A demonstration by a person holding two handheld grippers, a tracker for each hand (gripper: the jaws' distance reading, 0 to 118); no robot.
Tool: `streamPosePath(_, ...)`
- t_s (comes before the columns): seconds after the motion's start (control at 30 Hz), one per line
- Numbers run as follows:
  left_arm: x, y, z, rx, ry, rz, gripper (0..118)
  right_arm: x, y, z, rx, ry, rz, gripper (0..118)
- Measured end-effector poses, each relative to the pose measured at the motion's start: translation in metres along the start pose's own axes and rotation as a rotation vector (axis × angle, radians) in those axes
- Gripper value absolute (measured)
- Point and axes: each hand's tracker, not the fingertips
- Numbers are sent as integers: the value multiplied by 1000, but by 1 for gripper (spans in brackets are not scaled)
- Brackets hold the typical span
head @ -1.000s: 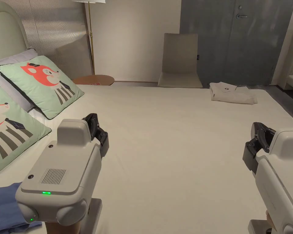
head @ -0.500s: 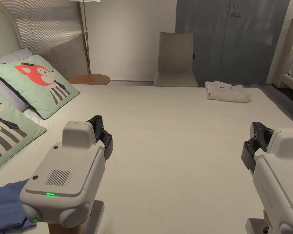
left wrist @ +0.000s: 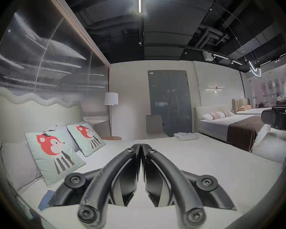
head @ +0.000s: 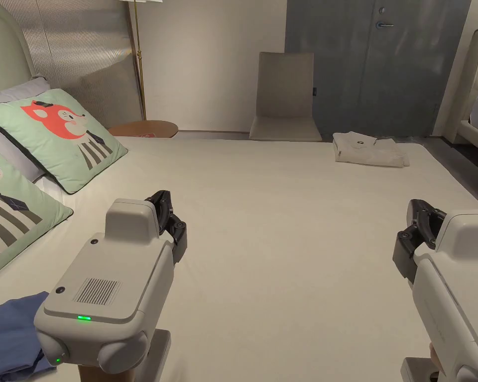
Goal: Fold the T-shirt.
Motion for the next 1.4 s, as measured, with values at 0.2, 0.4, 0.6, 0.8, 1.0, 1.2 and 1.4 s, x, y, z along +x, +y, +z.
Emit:
streamPosePath(0.2, -2, -1, -1, -2, -2, 9, 0, 0, 0, 1, -2, 0, 3, 1)
streamPosePath(0.4, -3, -1, 0, -3, -3, 20, 0, -1, 0, 1, -5, 1, 8, 1)
streamPosePath(0.6, -4, 0, 2, -1, -3, 16, 0, -2, 0, 1, -5, 1, 9, 1)
streamPosePath(0.8, -4, 1, 3, -2, -5, 20, 0, -2, -3, -1, -7, 0, 7, 1)
streamPosePath(1.0, -3, -1, 1, -7, 0, 19, 0, 0, -3, -2, -12, -7, 8, 1)
streamPosePath(1.2, -5, 0, 0, -12, 5, 34, 62, 0, -4, -2, -32, -22, 13, 75)
streamPosePath(1.4, -7, -4, -5, -10, 6, 35, 110, 0, -4, -3, -30, -33, -2, 116)
